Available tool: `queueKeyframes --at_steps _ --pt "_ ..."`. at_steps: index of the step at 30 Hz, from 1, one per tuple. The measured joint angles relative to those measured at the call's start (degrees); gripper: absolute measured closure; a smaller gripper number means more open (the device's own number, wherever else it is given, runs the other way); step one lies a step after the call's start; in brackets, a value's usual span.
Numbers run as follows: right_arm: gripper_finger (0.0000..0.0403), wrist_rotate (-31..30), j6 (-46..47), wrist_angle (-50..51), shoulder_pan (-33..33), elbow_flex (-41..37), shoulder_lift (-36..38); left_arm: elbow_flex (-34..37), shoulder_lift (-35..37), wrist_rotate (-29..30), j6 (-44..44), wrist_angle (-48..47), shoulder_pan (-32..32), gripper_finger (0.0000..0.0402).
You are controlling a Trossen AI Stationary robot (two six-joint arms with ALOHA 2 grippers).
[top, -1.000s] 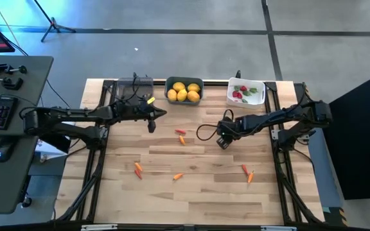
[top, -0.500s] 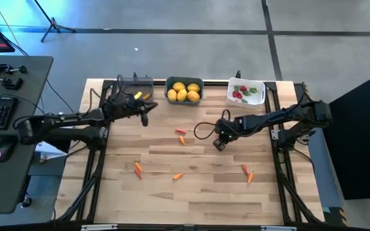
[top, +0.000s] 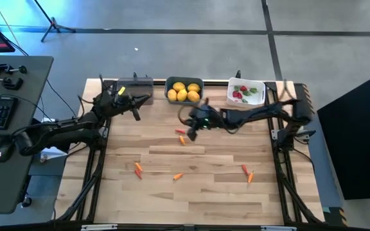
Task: Sort produce into baskets
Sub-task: Put the orange chili pepper into the transparent black bin
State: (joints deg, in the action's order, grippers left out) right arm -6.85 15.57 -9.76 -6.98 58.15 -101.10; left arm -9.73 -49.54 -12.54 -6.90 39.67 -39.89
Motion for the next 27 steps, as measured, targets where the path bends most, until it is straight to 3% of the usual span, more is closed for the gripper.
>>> queueKeyframes --at_steps 11,27 --pt "0.0402 -1.1 -5.7 -1.7 -4.1 26.2 -19.1 0.2 3.0 -0.7 0.5 4.0 -4.3 0.0401" --pt "0.0403 -2.0 -7.0 -1.4 -7.9 52.9 -39.0 0.2 7.2 -0.3 -1.9 3.9 -8.5 0.0401"
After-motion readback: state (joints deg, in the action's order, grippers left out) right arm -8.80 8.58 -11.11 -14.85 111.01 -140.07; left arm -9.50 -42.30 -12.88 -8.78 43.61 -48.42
